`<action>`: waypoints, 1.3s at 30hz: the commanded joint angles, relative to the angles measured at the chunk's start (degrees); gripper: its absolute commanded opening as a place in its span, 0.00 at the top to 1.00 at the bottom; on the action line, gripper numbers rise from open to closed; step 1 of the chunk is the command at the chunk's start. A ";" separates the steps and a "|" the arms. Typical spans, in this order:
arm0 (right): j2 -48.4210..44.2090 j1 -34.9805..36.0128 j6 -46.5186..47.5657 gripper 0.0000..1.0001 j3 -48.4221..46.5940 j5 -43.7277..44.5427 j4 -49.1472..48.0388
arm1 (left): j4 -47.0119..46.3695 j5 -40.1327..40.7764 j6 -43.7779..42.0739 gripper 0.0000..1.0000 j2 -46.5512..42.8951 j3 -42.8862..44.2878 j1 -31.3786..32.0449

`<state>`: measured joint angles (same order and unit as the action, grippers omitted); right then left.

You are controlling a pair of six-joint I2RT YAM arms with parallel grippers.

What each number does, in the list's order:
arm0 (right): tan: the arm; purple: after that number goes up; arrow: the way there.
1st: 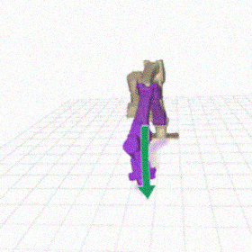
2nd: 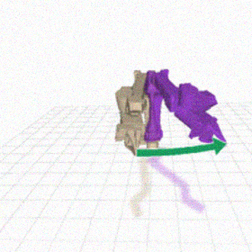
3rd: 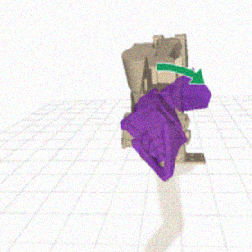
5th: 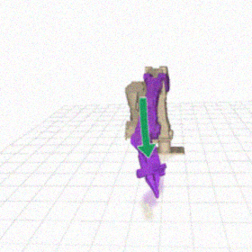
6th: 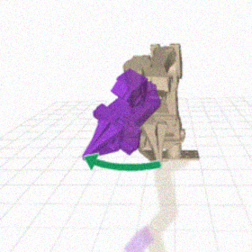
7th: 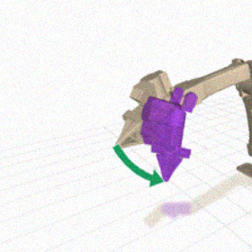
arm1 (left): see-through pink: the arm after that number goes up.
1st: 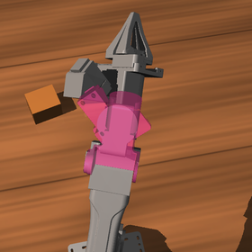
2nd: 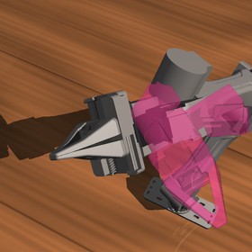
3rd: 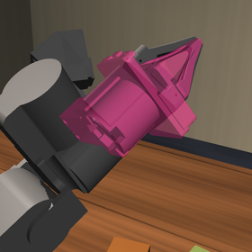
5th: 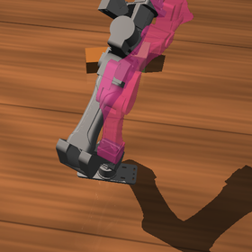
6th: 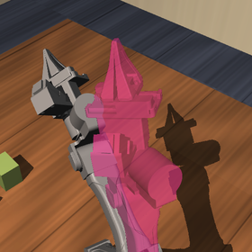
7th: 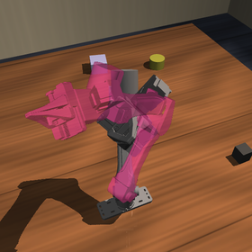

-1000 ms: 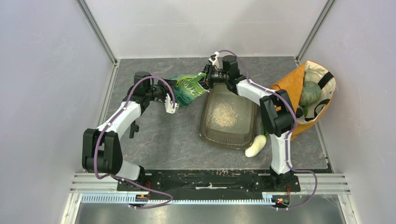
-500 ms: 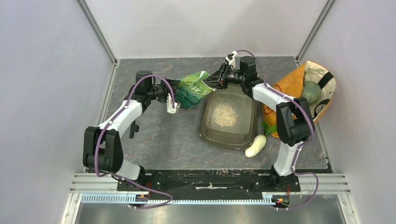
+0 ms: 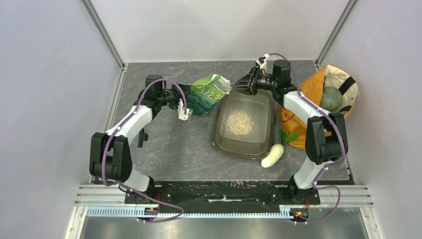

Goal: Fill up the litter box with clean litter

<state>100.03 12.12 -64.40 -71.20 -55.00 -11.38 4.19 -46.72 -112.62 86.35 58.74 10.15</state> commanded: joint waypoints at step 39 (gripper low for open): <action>-22.05 -24.33 6.27 1.00 15.17 -19.15 10.26 | -1.76 -1.63 -3.89 0.98 3.16 5.25 0.65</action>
<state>81.91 -10.04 -61.93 -56.49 -70.08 -6.11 4.21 -46.76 -113.65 89.47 61.36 10.57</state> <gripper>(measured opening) 0.337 0.033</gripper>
